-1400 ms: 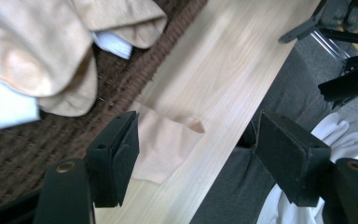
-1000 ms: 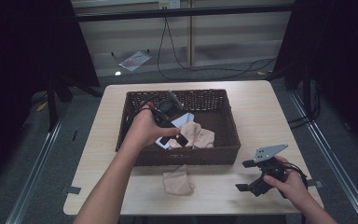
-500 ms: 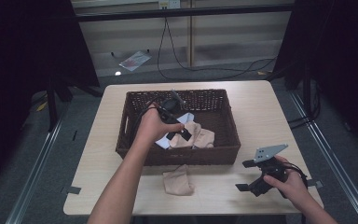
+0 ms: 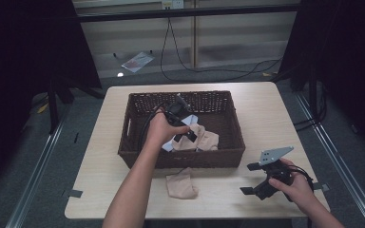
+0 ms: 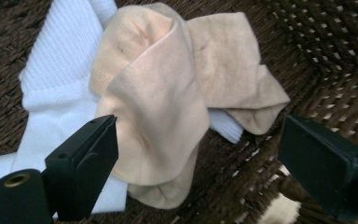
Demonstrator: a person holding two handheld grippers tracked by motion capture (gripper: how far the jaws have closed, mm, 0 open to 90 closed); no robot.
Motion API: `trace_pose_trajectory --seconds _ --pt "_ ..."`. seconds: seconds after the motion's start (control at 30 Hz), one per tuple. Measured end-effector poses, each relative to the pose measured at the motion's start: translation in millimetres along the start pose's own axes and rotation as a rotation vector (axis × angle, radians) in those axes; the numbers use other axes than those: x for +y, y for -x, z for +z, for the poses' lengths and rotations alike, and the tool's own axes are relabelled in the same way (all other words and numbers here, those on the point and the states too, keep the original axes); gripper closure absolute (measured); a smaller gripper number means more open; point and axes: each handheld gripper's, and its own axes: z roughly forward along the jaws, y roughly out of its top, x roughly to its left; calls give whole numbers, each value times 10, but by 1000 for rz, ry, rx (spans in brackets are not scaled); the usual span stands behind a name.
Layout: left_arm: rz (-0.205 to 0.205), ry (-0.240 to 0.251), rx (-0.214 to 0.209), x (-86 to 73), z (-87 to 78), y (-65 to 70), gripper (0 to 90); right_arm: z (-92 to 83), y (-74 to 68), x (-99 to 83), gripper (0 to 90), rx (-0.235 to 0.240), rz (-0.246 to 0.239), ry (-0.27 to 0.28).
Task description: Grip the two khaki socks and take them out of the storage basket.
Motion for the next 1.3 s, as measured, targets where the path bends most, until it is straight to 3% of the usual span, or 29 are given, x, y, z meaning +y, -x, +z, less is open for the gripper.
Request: trace_pose_trajectory --seconds 0.33,0.6,0.67,0.77,0.8,0.83,0.87,0.9,0.93,0.97,1.03,1.07,1.3 --pt "-28 4 28 12 208 -122 147 5 0 3 52 1 -2 -2" --pt "-50 0 25 21 328 -173 228 10 -1 2 52 5 -2 1" --pt "-39 8 28 18 342 -181 262 11 -5 3 52 7 -3 2" --pt "-14 19 33 11 363 -200 395 5 -2 2 52 6 -1 1" --pt "-15 22 32 7 370 -201 395 5 -2 2 52 6 -1 1" --pt "-14 11 26 2 370 -214 501 1 -3 2 52 7 1 3" --pt "-14 11 26 2 370 -214 544 1 -3 2 52 7 1 3" --pt "-17 12 18 -1 370 -217 544 -1 -5 3 52 7 3 3" --pt "-34 17 17 -6 364 -216 625 -3 -5 4 52 7 4 2" --pt "-57 18 22 -17 339 -213 761 -4 -3 4 52 6 2 4" --pt "-57 25 26 -23 317 -210 856 -6 0 4 52 5 1 7" --pt "-77 22 27 -27 293 -203 856 -6 0 4 52 5 1 7" --pt "-83 16 -2 -32 -10 -150 871 -11 -1 6 52 6 5 9"
